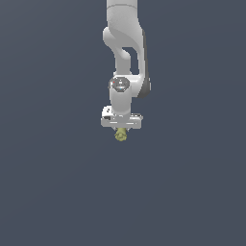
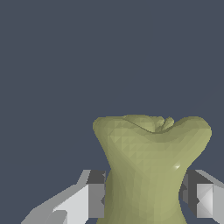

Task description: Pick up the object and move it to a goal position.

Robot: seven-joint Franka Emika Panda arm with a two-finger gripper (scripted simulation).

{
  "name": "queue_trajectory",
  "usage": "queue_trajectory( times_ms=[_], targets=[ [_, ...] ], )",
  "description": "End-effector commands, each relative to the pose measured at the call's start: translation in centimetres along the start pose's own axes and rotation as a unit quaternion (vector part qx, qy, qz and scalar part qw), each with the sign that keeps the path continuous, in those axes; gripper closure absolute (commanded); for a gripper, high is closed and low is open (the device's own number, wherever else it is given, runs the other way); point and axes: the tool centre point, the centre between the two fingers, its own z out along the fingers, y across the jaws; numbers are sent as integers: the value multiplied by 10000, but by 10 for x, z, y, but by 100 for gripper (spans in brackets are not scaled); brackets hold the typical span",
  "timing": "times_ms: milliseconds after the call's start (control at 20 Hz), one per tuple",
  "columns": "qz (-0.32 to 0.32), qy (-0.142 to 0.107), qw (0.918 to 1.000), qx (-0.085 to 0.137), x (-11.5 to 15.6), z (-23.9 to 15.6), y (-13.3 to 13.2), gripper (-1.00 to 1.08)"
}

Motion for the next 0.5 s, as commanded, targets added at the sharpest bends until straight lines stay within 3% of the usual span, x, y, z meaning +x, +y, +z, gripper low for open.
queue_trajectory(
  times_ms=[0, 450],
  targets=[
    [0, 2, 10000, 0, -9, -1, 15, 108],
    [0, 2, 10000, 0, -22, -3, 39, 108]
  ],
)
